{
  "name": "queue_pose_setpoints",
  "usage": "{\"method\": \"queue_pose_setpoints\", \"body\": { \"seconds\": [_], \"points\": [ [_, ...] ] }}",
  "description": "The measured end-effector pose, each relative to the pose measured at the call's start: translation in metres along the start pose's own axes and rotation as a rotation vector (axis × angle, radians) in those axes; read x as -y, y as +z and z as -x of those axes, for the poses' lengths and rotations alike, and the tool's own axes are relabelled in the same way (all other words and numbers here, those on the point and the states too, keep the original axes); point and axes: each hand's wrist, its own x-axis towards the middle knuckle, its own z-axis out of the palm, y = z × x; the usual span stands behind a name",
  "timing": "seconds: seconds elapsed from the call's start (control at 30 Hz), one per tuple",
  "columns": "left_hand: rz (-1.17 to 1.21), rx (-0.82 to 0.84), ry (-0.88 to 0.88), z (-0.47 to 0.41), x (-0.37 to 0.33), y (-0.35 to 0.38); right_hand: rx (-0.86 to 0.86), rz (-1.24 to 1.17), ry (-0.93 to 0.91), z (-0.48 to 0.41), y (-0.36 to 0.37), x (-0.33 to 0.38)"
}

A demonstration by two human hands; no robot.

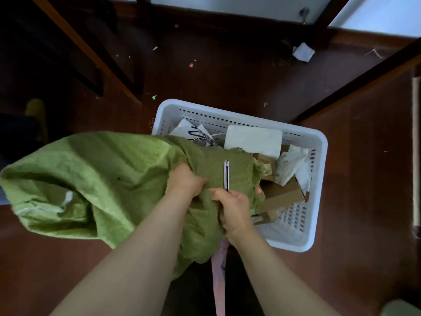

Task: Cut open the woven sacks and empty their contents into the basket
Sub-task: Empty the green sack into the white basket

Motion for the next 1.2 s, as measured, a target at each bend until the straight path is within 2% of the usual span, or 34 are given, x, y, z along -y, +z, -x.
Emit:
{"method": "queue_pose_setpoints", "body": {
  "seconds": [0.07, 0.17, 0.23, 0.33, 0.4, 0.47, 0.57, 0.67, 0.77, 0.83, 0.9, 0.97, 1.03, 1.07, 1.2],
  "points": [
    [-0.086, -0.084, 0.076, -0.002, 0.003, 0.003, -0.108, 0.107, -0.008, -0.015, -0.013, 0.0],
    [0.016, -0.133, 0.113, 0.002, 0.01, 0.002, -0.399, 0.353, -0.238, -0.049, -0.037, 0.01],
    [0.075, -0.17, 0.104, 0.004, 0.015, -0.001, -0.511, 0.533, -0.344, -0.073, -0.052, 0.021],
    [0.138, -0.157, 0.089, 0.005, 0.024, -0.004, -0.528, 0.675, -0.222, -0.108, -0.068, 0.037],
    [0.226, -0.134, 0.063, 0.007, 0.027, -0.003, -0.453, 0.731, -0.106, -0.118, -0.071, 0.039],
    [0.357, -0.129, 0.008, 0.009, 0.026, -0.002, -0.412, 0.776, -0.119, -0.117, -0.068, 0.041],
    [0.552, -0.153, -0.041, 0.017, 0.018, -0.007, -0.427, 0.667, -0.322, -0.103, -0.049, 0.059],
    [0.729, -0.274, 0.051, 0.033, 0.003, -0.02, -0.436, 0.437, -0.576, -0.087, -0.025, 0.072],
    [0.887, -0.451, 0.366, 0.06, -0.012, -0.03, -0.439, 0.329, -0.612, -0.077, -0.021, 0.07],
    [0.911, -0.589, 0.578, 0.079, -0.021, -0.038, -0.432, 0.313, -0.639, -0.068, -0.02, 0.078],
    [0.901, -0.717, 0.718, 0.088, -0.025, -0.044, -0.381, 0.302, -0.728, -0.061, -0.017, 0.089],
    [0.932, -0.675, 0.702, 0.086, -0.024, -0.038, -0.38, 0.33, -0.708, -0.062, -0.021, 0.088],
    [1.006, -0.532, 0.523, 0.087, -0.021, -0.029, -0.422, 0.358, -0.596, -0.063, -0.03, 0.082],
    [1.011, -0.526, 0.472, 0.087, -0.019, -0.025, -0.423, 0.347, -0.576, -0.063, -0.034, 0.08],
    [0.907, -0.583, 0.458, 0.078, -0.009, -0.019, -0.402, 0.333, -0.652, -0.061, -0.039, 0.073]
  ]
}}
